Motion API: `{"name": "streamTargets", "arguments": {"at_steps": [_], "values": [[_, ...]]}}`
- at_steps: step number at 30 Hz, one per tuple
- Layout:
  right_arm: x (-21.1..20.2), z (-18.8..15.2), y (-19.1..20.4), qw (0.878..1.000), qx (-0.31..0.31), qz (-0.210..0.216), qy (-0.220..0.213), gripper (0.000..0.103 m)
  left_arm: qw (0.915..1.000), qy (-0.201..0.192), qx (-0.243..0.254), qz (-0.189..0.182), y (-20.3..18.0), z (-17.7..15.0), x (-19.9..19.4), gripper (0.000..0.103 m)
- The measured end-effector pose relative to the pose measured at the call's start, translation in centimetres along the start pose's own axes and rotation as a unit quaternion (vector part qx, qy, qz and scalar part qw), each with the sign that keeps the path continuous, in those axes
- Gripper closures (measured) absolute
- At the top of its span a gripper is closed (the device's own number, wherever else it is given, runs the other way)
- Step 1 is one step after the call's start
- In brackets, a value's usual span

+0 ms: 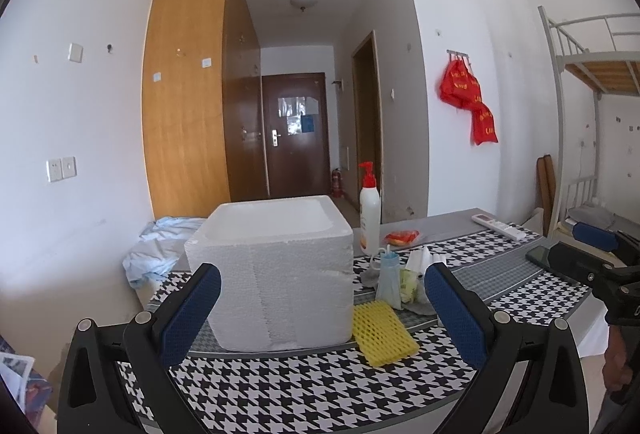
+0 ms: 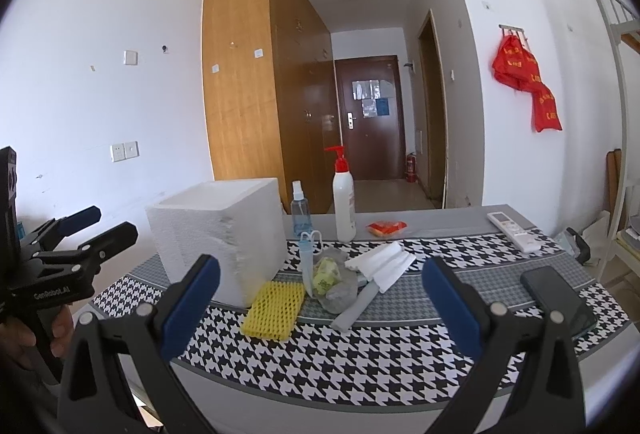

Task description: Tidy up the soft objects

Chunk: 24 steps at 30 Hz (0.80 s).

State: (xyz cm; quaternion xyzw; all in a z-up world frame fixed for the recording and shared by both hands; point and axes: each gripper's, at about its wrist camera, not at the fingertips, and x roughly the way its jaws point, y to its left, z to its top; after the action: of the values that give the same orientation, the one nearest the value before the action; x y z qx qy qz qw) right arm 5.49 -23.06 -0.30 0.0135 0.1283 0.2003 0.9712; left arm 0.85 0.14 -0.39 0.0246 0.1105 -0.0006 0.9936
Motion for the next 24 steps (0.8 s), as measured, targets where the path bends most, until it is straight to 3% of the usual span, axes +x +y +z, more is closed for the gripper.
{"name": "streamTargets", "arguments": {"at_steps": [24], "values": [[0.82, -0.08, -0.61, 1.0, 0.005, 0.002, 0.003, 0.001, 0.9998, 0.011, 0.007, -0.014, -0.91, 0.03, 0.43, 0.001]]}}
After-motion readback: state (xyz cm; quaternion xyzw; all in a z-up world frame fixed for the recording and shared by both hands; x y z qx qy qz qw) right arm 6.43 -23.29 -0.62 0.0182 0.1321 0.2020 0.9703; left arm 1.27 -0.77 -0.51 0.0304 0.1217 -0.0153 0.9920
